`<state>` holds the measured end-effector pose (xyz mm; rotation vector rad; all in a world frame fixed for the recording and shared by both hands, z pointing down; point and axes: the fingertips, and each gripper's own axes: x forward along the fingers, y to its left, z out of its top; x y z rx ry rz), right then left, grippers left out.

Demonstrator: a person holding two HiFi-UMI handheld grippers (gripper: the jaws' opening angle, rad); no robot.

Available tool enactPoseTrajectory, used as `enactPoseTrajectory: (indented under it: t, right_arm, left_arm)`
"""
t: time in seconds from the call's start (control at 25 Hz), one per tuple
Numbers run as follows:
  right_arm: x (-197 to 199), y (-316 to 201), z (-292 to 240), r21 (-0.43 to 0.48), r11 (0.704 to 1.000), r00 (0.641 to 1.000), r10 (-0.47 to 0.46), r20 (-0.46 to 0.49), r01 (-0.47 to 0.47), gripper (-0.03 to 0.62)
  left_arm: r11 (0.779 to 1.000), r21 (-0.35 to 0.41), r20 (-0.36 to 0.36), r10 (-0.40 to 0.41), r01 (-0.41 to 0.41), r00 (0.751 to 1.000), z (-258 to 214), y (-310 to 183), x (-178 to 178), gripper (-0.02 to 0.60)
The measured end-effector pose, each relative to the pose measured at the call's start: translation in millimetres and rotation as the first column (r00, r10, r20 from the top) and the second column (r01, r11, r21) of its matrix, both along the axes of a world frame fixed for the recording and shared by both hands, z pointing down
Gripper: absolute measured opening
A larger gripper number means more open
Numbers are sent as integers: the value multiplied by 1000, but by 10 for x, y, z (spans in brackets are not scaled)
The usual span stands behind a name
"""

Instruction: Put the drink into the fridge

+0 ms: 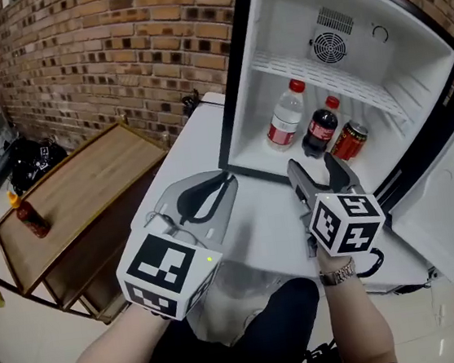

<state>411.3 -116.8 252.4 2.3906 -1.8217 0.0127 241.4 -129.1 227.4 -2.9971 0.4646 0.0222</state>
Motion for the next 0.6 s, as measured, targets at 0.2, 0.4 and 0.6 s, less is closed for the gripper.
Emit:
enactPoseTrajectory:
  t: [0.2, 0.4, 0.6]
  right_arm:
    - [-829, -340, 39, -2, 990, 990, -142, 0, 142, 327]
    - [-1736, -699, 114, -10, 957, 957, -289, 2, 289, 327]
    - [-2719, -1053, 277, -44, 897, 898, -440, 7, 440, 327]
  left_arm:
    - [994, 0, 2, -110, 110, 994, 38, -187, -644, 17]
    - [975, -13, 13, -222, 222, 975, 160, -434, -1378, 17]
    - [933, -39, 11, -357, 358, 934, 251, -679, -2230, 17]
